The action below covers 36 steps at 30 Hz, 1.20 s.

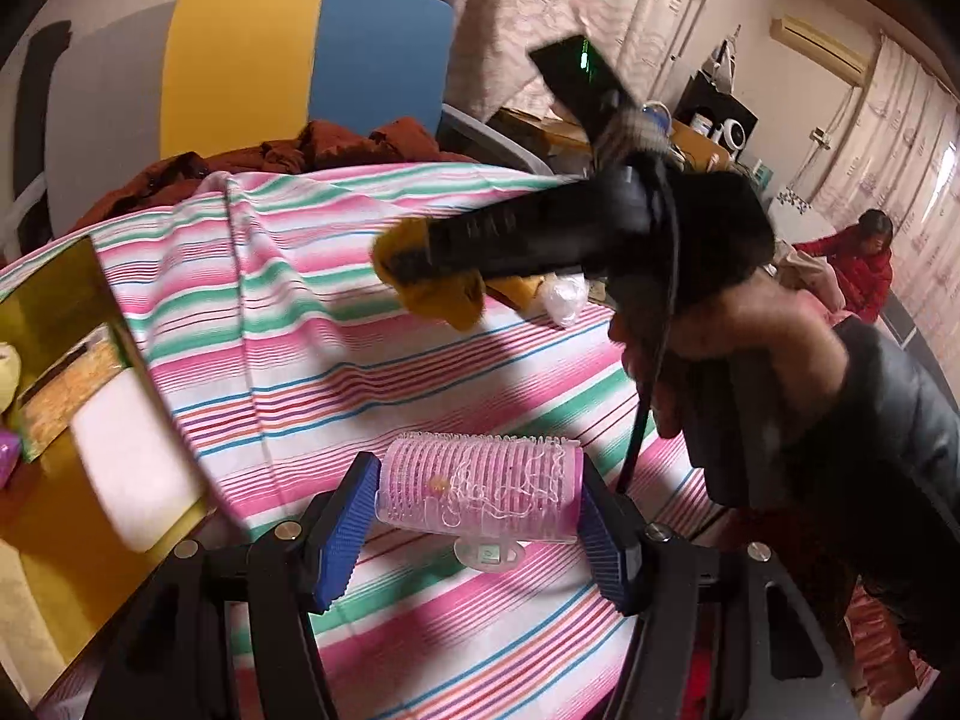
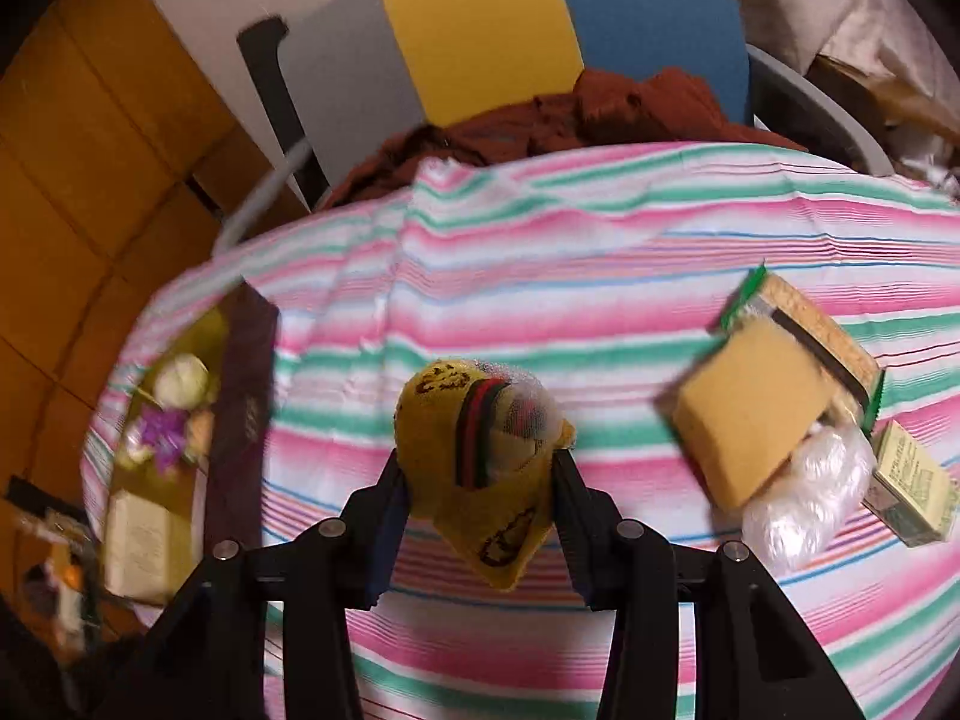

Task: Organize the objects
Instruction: 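Grasp the yellow knit cap with the right tool while the left holds the curler, then carry the pink curler into the gold tray and release while the right tool drops the yellow cap there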

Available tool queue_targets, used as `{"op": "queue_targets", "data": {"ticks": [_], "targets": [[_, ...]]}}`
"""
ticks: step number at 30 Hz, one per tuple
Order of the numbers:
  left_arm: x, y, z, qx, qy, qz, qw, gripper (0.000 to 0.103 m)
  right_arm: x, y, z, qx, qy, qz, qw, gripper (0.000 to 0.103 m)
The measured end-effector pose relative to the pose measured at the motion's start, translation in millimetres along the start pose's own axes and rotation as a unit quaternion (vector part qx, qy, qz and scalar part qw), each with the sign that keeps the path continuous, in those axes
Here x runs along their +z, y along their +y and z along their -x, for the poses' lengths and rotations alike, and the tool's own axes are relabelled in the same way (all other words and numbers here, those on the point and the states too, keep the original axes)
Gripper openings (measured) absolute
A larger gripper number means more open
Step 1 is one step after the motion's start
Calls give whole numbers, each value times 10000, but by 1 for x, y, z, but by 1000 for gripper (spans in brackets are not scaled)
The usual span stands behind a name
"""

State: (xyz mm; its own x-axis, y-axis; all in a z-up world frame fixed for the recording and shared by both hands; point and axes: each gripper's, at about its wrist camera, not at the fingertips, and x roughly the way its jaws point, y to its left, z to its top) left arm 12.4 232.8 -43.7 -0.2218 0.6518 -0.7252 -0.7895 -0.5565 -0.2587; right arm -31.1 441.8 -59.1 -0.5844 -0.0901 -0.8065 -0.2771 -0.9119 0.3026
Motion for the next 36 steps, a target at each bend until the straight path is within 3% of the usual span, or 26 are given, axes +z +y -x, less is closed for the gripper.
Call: {"op": "queue_targets", "data": {"ticks": [9,20,28,36], "targets": [[-3,9,34,123,-314,172,9993,64,-5,4,-9,-217,109,248,9994,46],[-5,53,88,549,-855,769,9918,64,-3,11,-4,16,-14,281,9996,46],[-6,114,131,1186,-1364,1426,9731,64,-4,44,19,463,-283,312,9980,46],[-21,173,158,1770,-1624,2150,9466,64,-17,121,38,1139,-393,820,9893,47]]}}
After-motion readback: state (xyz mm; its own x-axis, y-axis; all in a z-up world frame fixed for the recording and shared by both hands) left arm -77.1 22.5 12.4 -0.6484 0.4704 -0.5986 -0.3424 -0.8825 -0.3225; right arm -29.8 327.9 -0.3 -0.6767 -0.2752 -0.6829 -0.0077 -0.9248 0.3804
